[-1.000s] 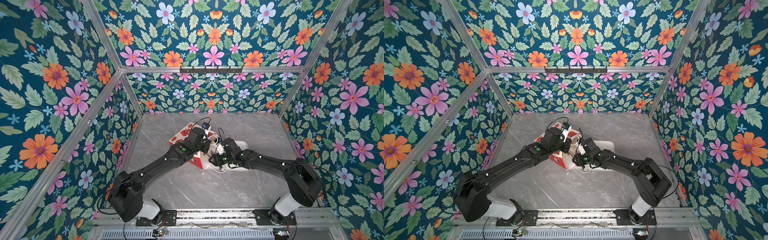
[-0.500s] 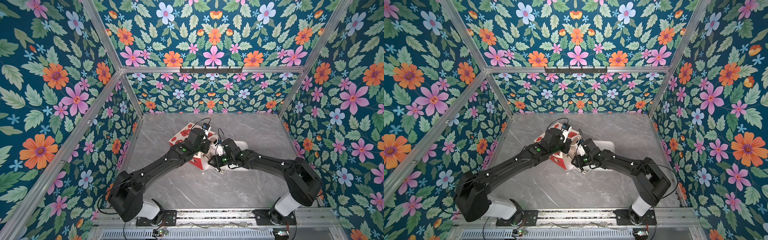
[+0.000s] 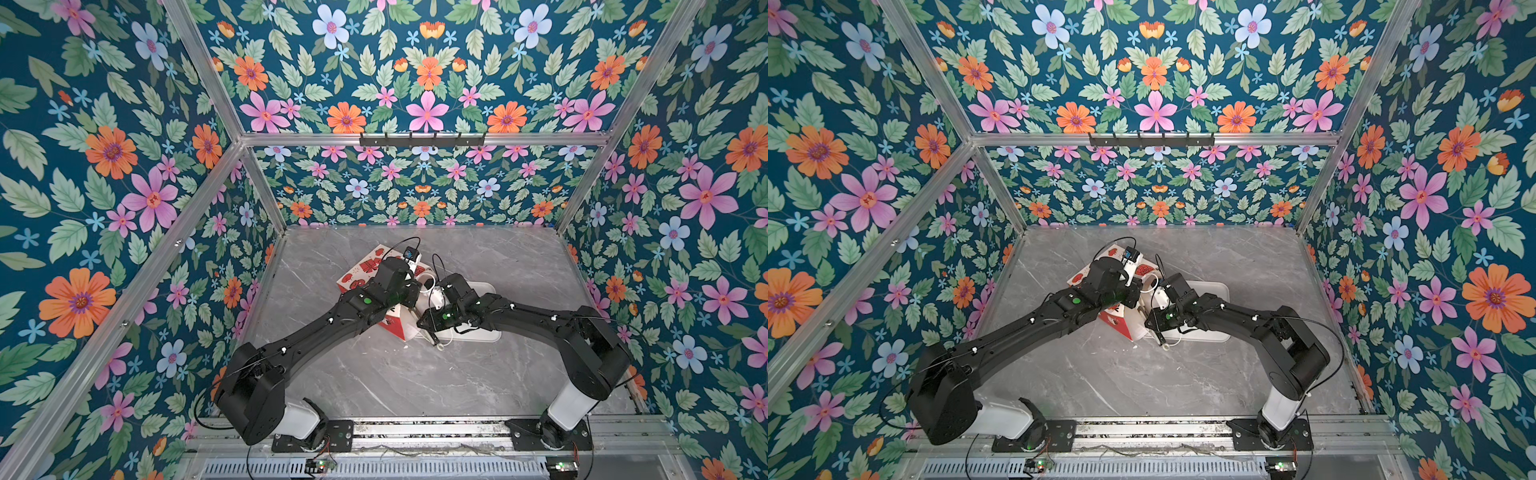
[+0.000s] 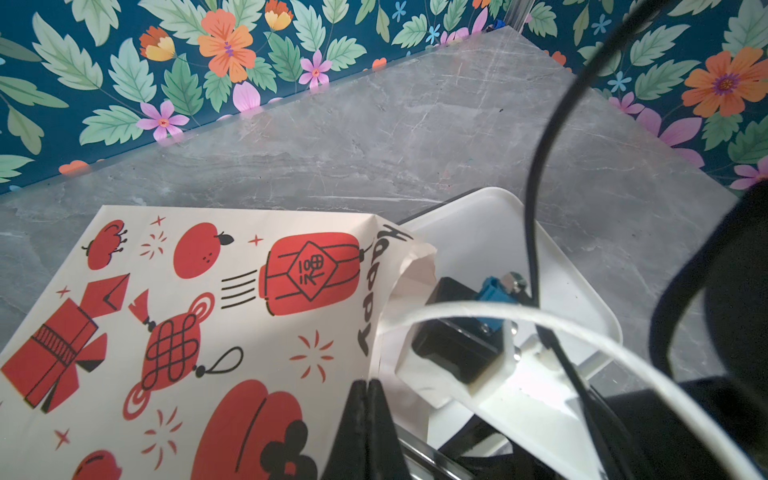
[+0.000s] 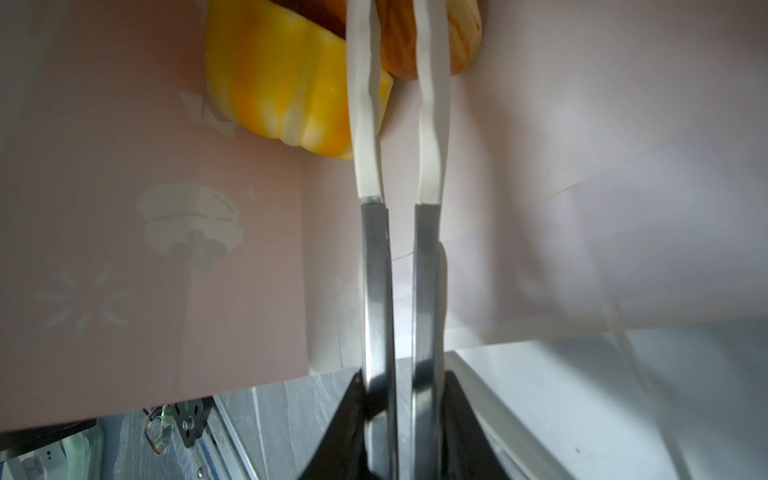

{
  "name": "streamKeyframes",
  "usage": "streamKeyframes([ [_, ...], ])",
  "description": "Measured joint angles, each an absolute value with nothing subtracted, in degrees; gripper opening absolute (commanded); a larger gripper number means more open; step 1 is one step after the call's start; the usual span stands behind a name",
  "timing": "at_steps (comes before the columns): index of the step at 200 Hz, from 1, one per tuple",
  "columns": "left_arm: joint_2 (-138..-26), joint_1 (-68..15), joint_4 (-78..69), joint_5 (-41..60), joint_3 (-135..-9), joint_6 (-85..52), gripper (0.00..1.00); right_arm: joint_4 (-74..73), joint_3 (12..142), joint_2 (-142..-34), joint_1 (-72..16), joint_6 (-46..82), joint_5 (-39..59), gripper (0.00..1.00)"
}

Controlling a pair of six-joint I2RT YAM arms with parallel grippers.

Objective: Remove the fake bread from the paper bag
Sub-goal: 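Pull the croissant out with the tongs and set it on the white tray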

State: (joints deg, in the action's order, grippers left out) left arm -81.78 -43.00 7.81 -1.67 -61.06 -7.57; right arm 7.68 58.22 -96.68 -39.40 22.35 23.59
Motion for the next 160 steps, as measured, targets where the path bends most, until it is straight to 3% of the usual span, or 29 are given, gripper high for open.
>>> streamKeyframes([
  [98, -83.11, -43.00, 5.17, -6.98, -61.93, -10.17, 0.00, 25.71, 62.81, -87.20, -39.13, 21.91, 23.29, 0.23],
  [160, -84.12, -42.94, 2.57, -10.28, -62.37, -11.35, 0.00, 31.55, 57.36, -76.90, -36.53, 23.66, 23.09, 0.23],
])
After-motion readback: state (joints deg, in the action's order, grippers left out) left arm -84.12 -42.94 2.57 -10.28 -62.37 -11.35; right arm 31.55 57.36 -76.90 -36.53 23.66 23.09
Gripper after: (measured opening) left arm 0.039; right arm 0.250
